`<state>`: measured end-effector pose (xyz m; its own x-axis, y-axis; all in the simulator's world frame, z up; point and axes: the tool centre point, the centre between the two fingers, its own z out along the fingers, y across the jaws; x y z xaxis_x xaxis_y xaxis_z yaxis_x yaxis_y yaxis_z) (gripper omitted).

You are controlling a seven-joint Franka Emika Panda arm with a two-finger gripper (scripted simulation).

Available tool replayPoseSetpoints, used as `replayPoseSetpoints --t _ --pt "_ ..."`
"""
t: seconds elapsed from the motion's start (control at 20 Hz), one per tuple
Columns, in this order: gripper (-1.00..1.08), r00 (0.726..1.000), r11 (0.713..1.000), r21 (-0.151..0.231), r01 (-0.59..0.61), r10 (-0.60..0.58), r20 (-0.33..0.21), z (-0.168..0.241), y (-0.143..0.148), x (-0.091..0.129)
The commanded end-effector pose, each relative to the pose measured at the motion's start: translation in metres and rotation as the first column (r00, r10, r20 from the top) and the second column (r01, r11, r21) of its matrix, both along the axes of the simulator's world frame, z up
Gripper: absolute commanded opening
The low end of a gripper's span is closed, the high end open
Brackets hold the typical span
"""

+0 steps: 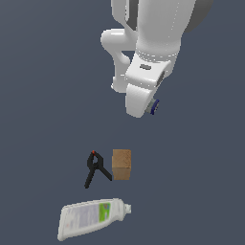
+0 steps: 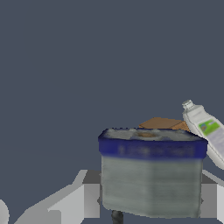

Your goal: Pick up a designated object from a clutter of objects.

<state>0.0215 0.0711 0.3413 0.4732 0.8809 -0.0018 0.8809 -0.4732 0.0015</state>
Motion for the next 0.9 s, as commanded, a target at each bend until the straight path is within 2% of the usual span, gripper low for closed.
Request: replayPoseSetpoints --t 0.0,0.45,0.85 --pt "-1.0 1.0 1.0 0.0 0.0 0.0 0.0 0.021 0.012 -0.012" --pt "-1.0 1.0 1.0 0.001 0.0 0.0 0.0 0.074 0.041 -0.038" --pt "-1.0 1.0 1.0 0.002 0.001 -0.001 -0.001 0.083 0.046 -0.04"
